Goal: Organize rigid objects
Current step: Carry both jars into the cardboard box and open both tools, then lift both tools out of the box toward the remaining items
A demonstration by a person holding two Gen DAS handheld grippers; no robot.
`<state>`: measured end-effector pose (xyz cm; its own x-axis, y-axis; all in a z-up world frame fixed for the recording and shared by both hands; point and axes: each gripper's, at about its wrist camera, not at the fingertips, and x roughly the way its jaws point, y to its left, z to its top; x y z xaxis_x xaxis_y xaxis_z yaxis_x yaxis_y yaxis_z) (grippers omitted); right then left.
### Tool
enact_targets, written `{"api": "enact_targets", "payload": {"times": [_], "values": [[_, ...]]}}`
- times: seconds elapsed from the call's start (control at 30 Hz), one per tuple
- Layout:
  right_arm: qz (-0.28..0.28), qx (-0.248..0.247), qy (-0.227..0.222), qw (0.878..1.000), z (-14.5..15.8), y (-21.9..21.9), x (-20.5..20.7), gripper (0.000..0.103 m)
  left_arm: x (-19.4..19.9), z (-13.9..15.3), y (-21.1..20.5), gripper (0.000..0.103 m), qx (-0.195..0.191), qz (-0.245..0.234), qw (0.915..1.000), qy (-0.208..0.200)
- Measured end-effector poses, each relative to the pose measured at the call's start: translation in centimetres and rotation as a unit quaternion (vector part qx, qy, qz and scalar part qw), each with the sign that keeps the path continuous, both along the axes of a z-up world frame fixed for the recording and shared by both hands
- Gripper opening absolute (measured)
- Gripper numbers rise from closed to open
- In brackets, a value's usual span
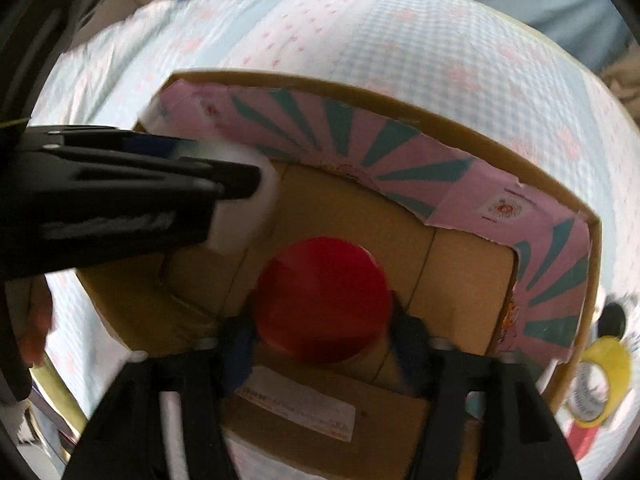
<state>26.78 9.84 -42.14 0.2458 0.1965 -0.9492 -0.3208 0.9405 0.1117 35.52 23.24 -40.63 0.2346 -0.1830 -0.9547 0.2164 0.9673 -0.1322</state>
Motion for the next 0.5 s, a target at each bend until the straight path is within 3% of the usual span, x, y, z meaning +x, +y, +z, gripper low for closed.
{"api": "enact_targets", "payload": {"times": [0.07, 0.5], "values": [[-0.005, 0.022, -0.004, 1.0, 0.2, -0.9, -0.5, 0.103, 0.1, 0.6, -0.1, 0.103, 0.008, -0.003, 0.9999, -0.012], [-0.012, -0.015, -0.012, 1.0, 2.8, -3.3, -3.6, 0.103, -2.8, 2.7, 0.6, 0.103, 0.005, 0.019, 0.9997, -0.017]]}}
